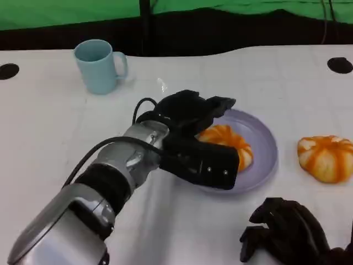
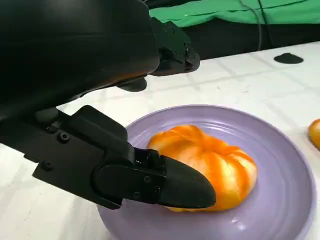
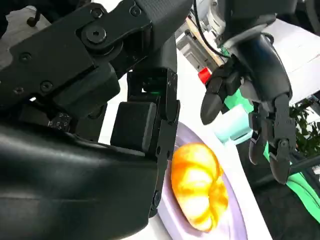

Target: Grasp the bread from the table and place it into the plate.

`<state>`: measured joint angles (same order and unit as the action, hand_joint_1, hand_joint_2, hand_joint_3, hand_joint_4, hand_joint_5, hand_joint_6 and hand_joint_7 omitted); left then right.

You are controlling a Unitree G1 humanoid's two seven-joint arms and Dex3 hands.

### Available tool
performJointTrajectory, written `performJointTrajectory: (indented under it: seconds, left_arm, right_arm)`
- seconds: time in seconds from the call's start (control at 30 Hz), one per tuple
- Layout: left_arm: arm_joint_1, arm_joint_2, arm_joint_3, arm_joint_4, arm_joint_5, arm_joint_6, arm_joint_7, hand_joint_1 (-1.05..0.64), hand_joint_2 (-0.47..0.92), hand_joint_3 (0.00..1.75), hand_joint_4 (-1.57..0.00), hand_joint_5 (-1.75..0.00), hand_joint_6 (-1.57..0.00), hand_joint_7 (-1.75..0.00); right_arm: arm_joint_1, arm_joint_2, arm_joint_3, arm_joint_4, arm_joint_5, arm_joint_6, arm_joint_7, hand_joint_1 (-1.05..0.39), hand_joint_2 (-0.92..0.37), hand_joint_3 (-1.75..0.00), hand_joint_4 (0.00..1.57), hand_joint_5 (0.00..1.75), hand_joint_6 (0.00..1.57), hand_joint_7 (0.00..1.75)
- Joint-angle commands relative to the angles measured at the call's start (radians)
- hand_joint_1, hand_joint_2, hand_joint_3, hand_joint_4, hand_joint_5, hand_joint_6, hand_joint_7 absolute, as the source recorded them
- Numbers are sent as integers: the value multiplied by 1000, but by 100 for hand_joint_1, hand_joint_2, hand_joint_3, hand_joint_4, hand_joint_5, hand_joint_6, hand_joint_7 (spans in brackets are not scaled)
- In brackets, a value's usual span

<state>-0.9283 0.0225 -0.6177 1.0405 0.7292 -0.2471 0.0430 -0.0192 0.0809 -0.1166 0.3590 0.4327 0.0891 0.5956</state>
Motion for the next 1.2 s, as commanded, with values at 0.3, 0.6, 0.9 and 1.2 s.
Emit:
performJointTrajectory:
  seconds: [0.3, 0.6, 0.9, 1.2]
  left_arm:
    - [237, 139, 123, -232, -115, -216, 117, -65, 92, 35, -42, -74, -38, -10]
    - [428, 143, 272, -326, -393, -393, -26, -56, 92, 29, -59, -90, -63, -20]
    - [615, 106, 356, -493, -701, -325, -235, -61, 92, 34, -58, -139, -56, -88]
    - [853, 91, 476, -731, -1137, -10, -569, -66, 92, 38, -74, -175, -53, -174]
  right_arm:
    - [0, -7, -5, -5, 13, 12, 3, -103, -72, 0, 157, 75, 157, 38]
    - [0, -13, -4, -9, 7, 14, 4, -104, -73, 0, 157, 75, 157, 38]
    - [6, -13, -3, -21, 6, 20, -5, -104, -72, 0, 157, 75, 157, 37]
    - [14, -19, 2, -43, 3, 32, -12, -104, -72, 0, 157, 76, 157, 38]
